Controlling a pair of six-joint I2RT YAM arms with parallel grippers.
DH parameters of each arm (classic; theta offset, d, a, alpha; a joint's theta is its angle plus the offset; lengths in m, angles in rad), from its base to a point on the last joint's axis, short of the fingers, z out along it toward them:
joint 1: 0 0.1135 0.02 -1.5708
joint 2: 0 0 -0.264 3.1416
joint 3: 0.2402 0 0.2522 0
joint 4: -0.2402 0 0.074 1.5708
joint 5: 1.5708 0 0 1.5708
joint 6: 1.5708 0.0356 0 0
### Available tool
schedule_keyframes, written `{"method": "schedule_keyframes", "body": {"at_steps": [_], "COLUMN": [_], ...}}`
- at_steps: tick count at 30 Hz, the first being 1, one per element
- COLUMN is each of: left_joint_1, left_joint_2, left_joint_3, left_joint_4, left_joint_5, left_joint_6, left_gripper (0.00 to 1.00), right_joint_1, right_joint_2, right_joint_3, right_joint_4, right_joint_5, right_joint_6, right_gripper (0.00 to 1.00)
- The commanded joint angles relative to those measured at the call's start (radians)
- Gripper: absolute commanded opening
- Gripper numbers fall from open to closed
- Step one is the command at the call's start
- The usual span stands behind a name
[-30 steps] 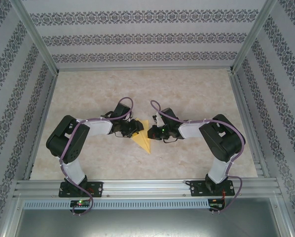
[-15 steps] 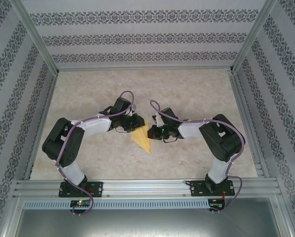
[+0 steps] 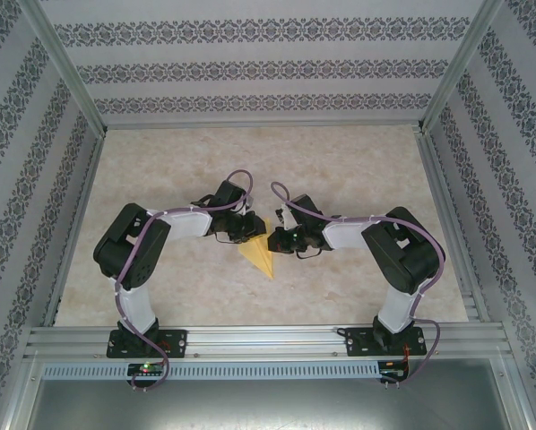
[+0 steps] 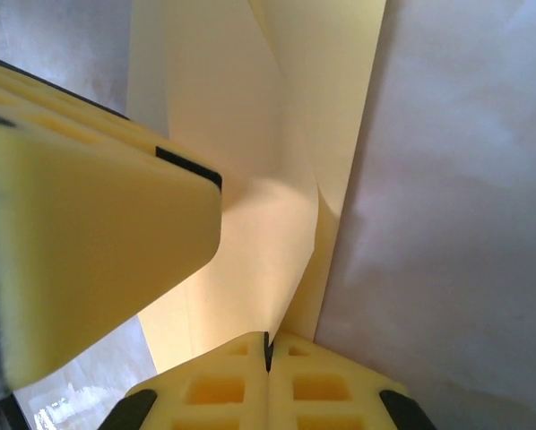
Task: Fold a paper plane with a square sheet of paper (fold left side to right side)
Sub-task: Fourth fold the wing at the center of the table.
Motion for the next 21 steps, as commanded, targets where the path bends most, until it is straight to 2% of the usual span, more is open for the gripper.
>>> {"method": "schedule_keyframes", "body": {"at_steps": [1, 14, 21], "left_joint_1": [-0.008, -0.009, -0.008], "left_joint_2": [0.023, 0.029, 0.03], "left_joint_3": [-0.012, -0.051, -0.075], "left_joint_4": [-0.026, -0.055, -0.048], "left_joint_5": [-0.033, -0.075, -0.086], "left_joint_6": [0.031, 0.047, 0.048], "left_gripper": [0.22, 0.21, 0.21], "right_joint_1": [0.012, 0.012, 0.004], "right_joint_2": [0.031, 0.019, -0.038], "right_joint_3": [0.0, 0.019, 0.068], "right_joint_4": [-0.079, -0.085, -0.117], "right_joint_5": [0.04, 0.034, 0.029], "right_joint_6": [-0.029, -0.034, -0.034], "right_gripper": [0.04, 0.05, 0.15]}}
